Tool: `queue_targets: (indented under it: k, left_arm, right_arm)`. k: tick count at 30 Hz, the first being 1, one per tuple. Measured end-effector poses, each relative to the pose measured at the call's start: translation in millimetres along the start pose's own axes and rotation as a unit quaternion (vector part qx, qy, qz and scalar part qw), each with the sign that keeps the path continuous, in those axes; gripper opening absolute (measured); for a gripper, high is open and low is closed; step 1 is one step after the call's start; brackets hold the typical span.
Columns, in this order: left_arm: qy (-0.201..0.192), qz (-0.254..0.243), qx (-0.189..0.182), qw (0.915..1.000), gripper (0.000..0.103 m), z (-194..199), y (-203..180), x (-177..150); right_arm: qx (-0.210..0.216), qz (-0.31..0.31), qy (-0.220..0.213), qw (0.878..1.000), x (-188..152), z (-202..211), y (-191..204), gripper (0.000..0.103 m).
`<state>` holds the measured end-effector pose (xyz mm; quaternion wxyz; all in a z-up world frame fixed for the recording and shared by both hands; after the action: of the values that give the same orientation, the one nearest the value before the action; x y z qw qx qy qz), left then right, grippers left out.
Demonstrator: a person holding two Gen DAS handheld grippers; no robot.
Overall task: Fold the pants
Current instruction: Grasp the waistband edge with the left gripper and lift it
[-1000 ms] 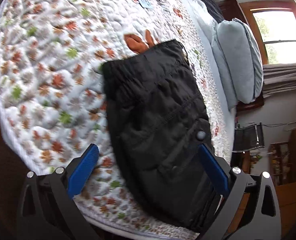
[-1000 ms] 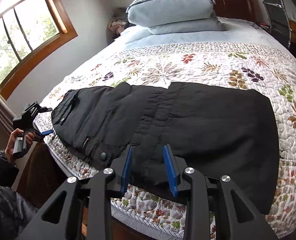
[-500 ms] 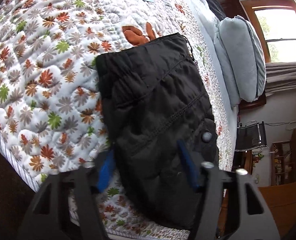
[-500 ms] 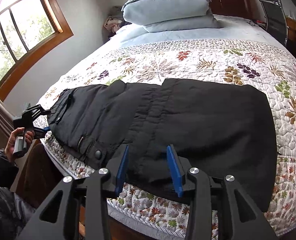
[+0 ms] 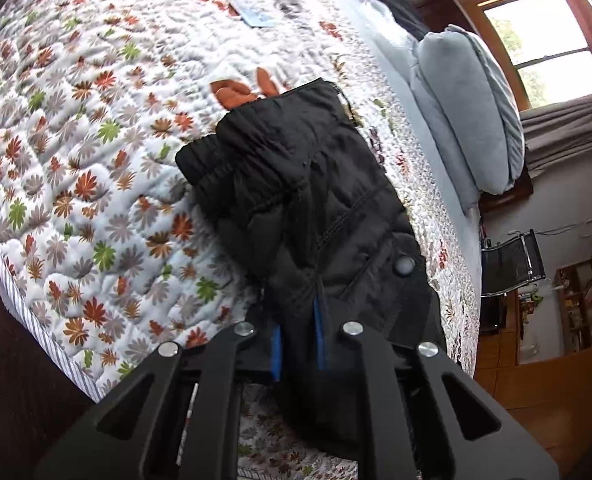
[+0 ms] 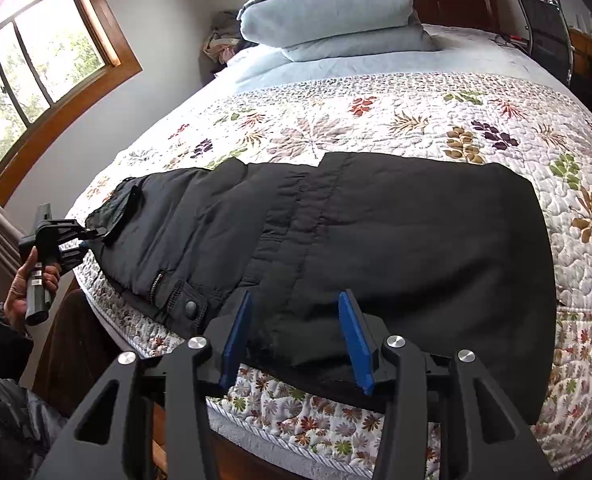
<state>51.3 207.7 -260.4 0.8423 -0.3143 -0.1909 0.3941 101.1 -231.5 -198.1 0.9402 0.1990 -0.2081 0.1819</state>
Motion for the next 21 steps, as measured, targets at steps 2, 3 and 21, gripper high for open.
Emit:
queue_targets:
  k: [2, 3, 21]
  left_arm:
    - [-0.004, -0.005, -0.006, 1.0, 0.01, 2, -2, 0]
    - [-0.006, -0.006, -0.011, 0.9999, 0.009, 3, -3, 0]
    - [-0.046, -0.136, -0.064, 0.9876, 0.009, 26, -101, -17]
  right_arm:
    - [0.0, -0.006, 0.0, 1.0, -1, 0, -3, 0.046]
    - [0.0, -0.008, 0.0, 1.0, -1, 0, -4, 0.046]
    - [0.0, -0.041, -0.006, 0.999, -5, 1, -25, 0.046]
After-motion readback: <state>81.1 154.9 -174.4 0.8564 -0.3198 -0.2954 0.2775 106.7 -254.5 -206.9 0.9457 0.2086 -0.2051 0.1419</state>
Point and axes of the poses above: each gripper's, at about its wrist camera, not at the fingertips, and z roughly against the way its jaws point, y to its left, x to its top, the point moved 10 cm from there along -z, roughly the way its jaws point, and after that the axes turned 11 degrees about y, right-handed, at the moved point
